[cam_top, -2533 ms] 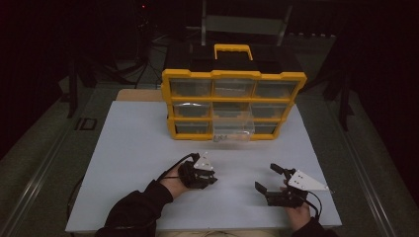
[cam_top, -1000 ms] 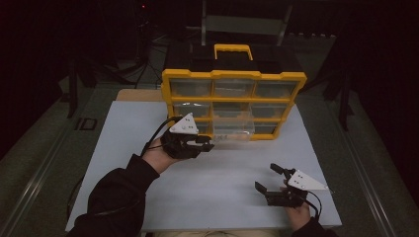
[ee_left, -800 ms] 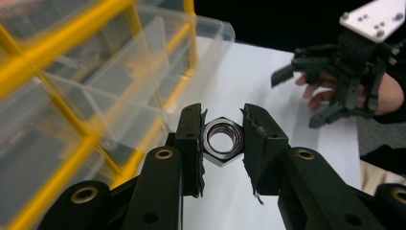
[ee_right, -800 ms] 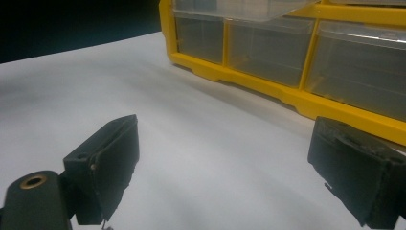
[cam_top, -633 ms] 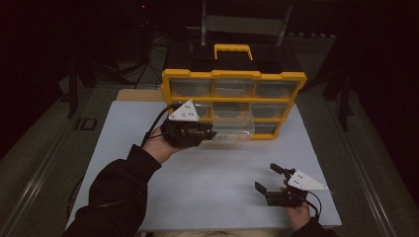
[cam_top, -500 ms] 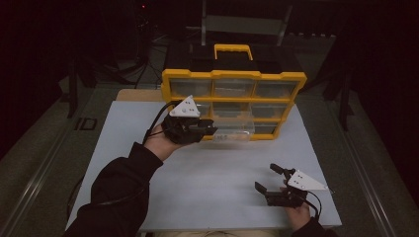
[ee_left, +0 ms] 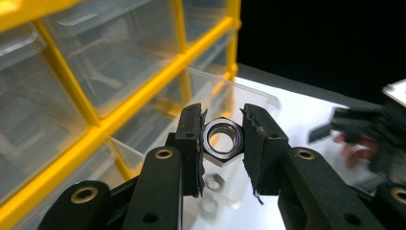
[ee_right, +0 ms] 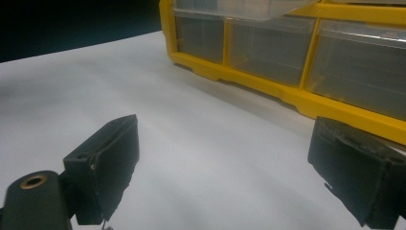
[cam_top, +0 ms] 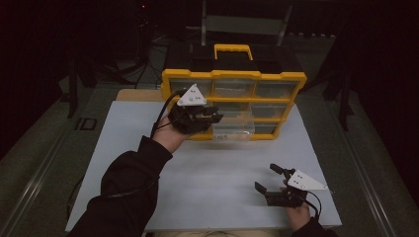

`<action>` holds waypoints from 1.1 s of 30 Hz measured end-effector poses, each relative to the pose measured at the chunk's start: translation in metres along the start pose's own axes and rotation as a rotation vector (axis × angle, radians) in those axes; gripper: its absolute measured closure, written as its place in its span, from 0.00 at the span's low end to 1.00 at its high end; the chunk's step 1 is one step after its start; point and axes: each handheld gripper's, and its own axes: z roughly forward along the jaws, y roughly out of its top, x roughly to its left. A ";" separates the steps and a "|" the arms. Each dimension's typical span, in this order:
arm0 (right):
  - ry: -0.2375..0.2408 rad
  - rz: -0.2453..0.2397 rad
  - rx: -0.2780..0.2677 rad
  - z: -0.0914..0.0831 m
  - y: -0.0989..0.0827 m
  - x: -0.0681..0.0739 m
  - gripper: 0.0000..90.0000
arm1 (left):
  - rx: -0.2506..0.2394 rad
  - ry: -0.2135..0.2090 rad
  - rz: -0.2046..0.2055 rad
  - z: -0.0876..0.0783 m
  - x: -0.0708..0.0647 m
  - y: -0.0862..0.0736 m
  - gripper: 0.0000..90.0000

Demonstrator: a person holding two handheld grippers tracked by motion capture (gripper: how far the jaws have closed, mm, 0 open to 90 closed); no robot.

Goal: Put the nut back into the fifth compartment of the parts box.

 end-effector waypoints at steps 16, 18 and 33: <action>0.002 0.004 0.001 0.000 0.000 0.000 0.12 | 0.014 0.080 -0.092 0.030 0.002 0.005 0.76; 0.002 0.004 0.001 0.000 0.000 0.000 0.12 | 0.028 0.085 -0.102 0.034 0.003 0.004 0.76; 0.004 0.004 0.003 0.000 0.000 0.000 0.12 | 0.132 0.071 -0.132 0.058 0.009 -0.005 0.76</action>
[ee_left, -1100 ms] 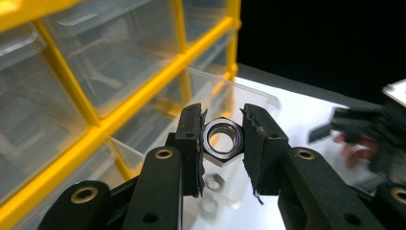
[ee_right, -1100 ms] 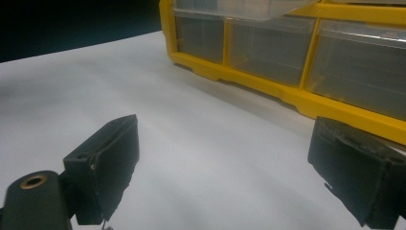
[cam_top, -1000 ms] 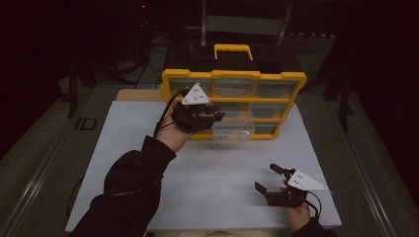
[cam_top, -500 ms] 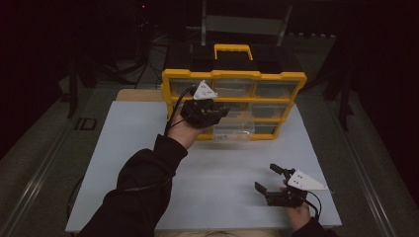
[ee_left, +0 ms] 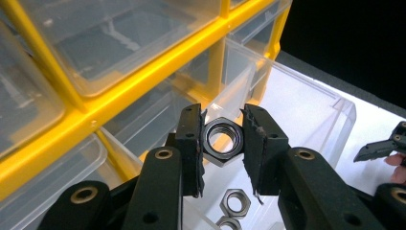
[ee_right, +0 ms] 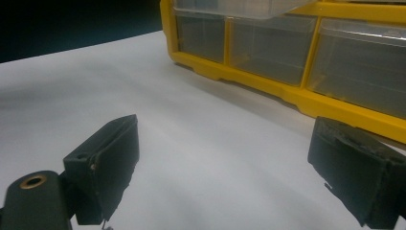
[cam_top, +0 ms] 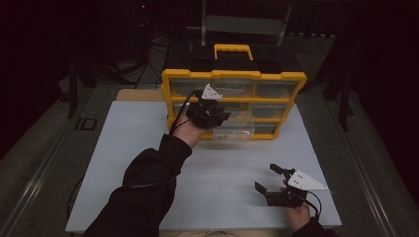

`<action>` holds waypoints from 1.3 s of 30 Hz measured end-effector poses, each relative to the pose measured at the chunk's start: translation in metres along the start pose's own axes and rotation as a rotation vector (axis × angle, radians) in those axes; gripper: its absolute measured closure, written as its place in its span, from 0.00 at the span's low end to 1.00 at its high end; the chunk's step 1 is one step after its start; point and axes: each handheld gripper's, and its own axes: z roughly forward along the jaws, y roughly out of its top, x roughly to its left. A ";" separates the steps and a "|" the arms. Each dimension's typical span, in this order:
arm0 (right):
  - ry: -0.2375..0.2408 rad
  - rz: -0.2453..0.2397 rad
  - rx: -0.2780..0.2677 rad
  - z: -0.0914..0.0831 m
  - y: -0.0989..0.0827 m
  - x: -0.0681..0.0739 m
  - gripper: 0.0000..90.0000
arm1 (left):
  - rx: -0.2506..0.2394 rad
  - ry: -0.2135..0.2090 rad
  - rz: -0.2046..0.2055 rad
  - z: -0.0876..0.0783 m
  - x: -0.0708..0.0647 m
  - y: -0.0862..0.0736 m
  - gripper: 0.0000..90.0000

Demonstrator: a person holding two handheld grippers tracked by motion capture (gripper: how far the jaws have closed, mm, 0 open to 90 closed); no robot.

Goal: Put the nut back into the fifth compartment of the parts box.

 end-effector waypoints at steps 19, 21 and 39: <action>0.008 0.004 0.009 0.000 0.000 0.000 0.12 | 0.165 0.009 0.035 0.020 -0.004 0.002 0.76; 0.007 0.008 0.009 0.000 0.000 -0.001 0.12 | 0.175 0.003 0.031 0.020 -0.004 0.003 0.76; 0.006 0.006 0.012 0.001 -0.001 0.000 0.12 | 0.104 -0.028 0.009 -0.008 -0.003 0.010 0.46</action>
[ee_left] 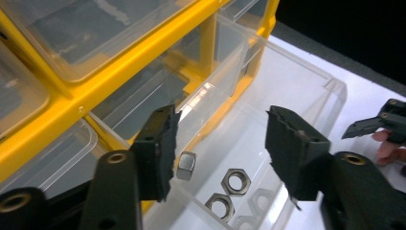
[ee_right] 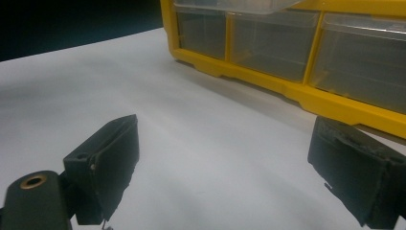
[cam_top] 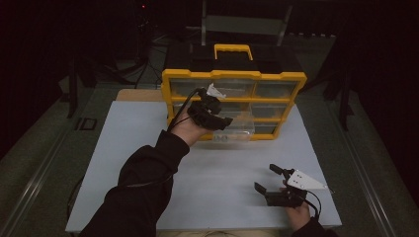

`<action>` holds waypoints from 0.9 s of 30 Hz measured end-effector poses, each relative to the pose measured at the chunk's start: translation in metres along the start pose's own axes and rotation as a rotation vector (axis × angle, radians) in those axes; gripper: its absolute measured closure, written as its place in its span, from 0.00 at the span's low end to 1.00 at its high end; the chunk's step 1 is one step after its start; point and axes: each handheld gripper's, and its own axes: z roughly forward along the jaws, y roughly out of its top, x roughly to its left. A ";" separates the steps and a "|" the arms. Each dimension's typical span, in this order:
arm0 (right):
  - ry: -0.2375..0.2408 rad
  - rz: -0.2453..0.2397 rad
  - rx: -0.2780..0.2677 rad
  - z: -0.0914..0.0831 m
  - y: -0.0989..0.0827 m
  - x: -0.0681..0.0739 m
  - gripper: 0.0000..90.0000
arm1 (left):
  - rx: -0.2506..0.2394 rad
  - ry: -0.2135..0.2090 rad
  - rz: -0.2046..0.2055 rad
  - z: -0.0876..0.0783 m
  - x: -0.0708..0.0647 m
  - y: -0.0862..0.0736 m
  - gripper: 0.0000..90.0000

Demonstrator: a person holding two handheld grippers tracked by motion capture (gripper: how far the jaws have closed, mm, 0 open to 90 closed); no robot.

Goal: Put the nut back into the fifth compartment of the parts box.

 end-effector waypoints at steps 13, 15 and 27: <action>-0.001 0.000 0.000 0.000 0.000 0.000 0.12 | -0.057 -0.026 0.012 -0.016 -0.006 -0.013 0.14; 0.000 0.000 0.000 0.000 0.000 0.000 0.12 | -0.059 -0.030 0.007 -0.017 -0.006 -0.015 0.09; -0.013 0.000 0.003 -0.002 -0.001 -0.001 0.12 | -0.123 -0.074 0.004 -0.042 0.000 -0.036 0.00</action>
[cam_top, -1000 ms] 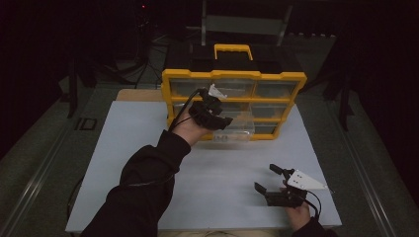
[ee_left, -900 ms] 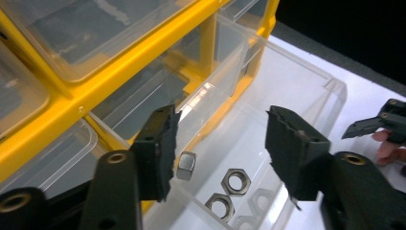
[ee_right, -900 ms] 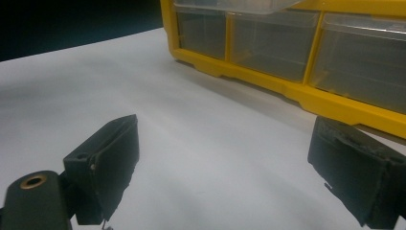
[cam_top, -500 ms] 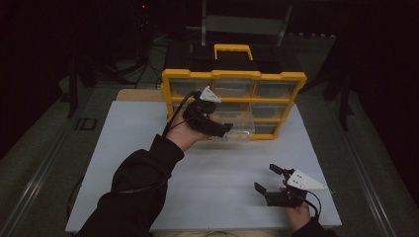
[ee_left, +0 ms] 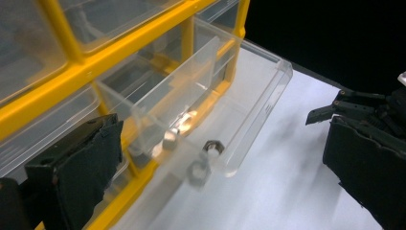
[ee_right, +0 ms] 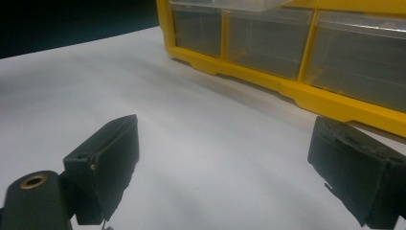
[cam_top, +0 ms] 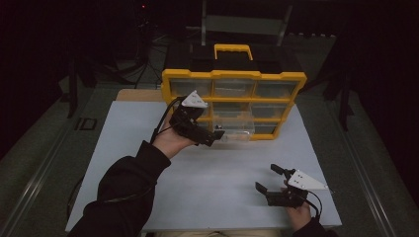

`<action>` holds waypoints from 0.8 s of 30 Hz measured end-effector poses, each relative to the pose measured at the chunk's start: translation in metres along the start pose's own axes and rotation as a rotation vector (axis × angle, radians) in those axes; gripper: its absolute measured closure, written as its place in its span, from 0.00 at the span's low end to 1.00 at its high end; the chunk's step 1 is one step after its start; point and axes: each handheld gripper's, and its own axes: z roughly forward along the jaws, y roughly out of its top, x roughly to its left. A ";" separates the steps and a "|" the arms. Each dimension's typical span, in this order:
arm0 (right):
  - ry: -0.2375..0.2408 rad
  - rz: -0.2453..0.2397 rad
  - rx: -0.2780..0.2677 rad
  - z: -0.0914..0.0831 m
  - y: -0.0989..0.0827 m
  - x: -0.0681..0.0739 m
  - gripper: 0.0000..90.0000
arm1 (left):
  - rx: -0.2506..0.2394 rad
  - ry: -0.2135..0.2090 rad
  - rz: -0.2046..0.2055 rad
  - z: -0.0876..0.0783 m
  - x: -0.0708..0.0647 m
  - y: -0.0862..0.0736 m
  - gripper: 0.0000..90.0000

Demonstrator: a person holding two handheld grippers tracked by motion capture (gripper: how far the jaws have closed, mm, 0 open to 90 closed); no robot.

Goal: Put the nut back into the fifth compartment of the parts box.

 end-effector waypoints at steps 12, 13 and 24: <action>0.001 -0.003 0.000 -0.001 0.000 0.000 0.12 | -0.068 0.011 0.023 -0.024 0.002 -0.034 0.00; 0.001 -0.002 0.001 -0.001 0.000 0.000 0.12 | -0.068 0.011 0.023 -0.024 0.002 -0.034 0.00; 0.001 -0.005 0.005 0.000 0.000 0.001 0.12 | -0.082 -0.012 0.039 -0.033 0.002 -0.073 0.00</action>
